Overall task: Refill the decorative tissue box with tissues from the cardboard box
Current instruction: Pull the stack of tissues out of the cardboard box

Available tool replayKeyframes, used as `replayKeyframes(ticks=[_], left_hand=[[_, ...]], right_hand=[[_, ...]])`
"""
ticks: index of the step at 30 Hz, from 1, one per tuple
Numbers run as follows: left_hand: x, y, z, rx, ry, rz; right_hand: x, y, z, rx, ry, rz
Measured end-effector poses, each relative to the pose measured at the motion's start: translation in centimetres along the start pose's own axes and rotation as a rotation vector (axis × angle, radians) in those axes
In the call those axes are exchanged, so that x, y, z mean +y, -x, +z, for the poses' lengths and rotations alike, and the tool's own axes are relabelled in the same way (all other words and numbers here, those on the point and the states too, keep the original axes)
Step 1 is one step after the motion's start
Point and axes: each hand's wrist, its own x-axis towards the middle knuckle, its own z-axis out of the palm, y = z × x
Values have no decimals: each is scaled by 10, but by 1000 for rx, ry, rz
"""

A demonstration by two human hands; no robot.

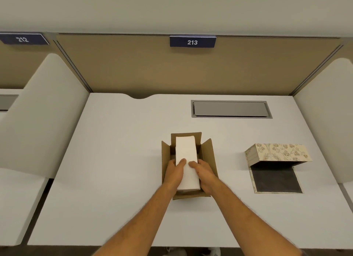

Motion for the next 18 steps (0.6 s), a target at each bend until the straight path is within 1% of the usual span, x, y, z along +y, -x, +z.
replayKeyframes(ticks=[5, 9, 12, 15, 18], left_hand=[[14, 8, -9, -88, 72, 33], [25, 16, -14, -100, 73, 105], [32, 22, -15, -124, 57, 151], [37, 25, -11, -170, 7, 195], [42, 28, -1, -194, -45, 243]], right_hand=[[-18, 19, -1, -11, -62, -81], [-26, 25, -5, -2, -48, -124], [-33, 30, -11, -17, -88, -145], [-42, 36, -21, -60, -168, -158], [-49, 41, -35, -140, -242, -155]])
